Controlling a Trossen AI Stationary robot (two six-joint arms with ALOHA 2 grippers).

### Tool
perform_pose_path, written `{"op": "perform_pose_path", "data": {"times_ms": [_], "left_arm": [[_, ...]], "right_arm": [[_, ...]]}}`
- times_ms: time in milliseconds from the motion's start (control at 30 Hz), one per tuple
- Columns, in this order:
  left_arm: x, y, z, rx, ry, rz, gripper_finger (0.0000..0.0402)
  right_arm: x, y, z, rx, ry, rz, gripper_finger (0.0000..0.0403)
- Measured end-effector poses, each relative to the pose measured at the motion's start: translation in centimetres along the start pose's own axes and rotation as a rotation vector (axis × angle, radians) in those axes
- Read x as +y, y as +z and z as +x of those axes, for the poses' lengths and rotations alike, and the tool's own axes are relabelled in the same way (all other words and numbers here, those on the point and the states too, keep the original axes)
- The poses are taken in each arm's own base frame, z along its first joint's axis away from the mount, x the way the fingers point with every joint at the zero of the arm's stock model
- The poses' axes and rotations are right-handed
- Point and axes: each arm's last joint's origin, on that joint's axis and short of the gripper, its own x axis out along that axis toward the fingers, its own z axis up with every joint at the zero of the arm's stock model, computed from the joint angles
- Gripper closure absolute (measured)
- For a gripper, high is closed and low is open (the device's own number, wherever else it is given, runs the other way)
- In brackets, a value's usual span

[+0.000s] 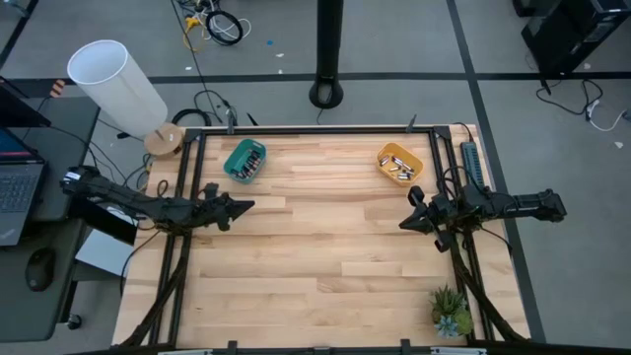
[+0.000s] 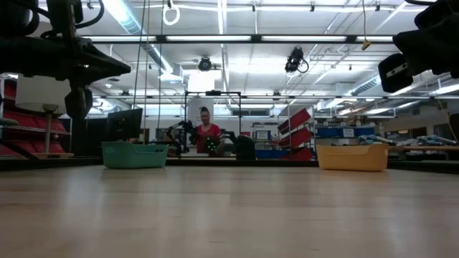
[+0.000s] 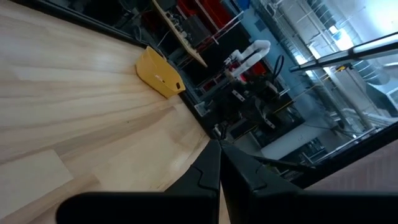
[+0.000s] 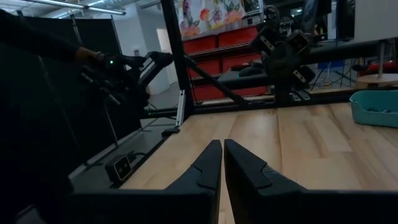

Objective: Sort batteries
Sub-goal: Return to Home Position

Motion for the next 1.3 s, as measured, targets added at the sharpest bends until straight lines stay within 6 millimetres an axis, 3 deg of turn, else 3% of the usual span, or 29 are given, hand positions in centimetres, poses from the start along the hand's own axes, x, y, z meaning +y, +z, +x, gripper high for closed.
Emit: {"op": "perform_pose_path", "data": {"times_ms": [467,667,767,967,1300], "left_arm": [[1.6,0.0,-1.4,0.071,0.104,0.082,0.0385],[1.4,0.3,-1.6,0.048,0.075,0.061,0.0385],[1.5,0.3,-1.6,0.044,0.088,0.129,0.0385],[2.1,1.1,-1.8,-0.195,0.306,0.281,0.0385],[1.8,1.5,-2.1,-0.234,0.291,0.283,0.0385]], "right_arm": [[0.0,0.0,0.0,-0.002,0.000,0.000,0.0373],[0.0,0.0,0.0,-0.002,0.000,-0.001,0.0374],[0.0,0.0,0.0,-0.002,0.000,0.000,0.0373],[0.0,0.0,0.0,-0.001,0.000,0.000,0.0376],[0.0,0.0,0.0,-0.001,0.000,0.000,0.0371]]}}
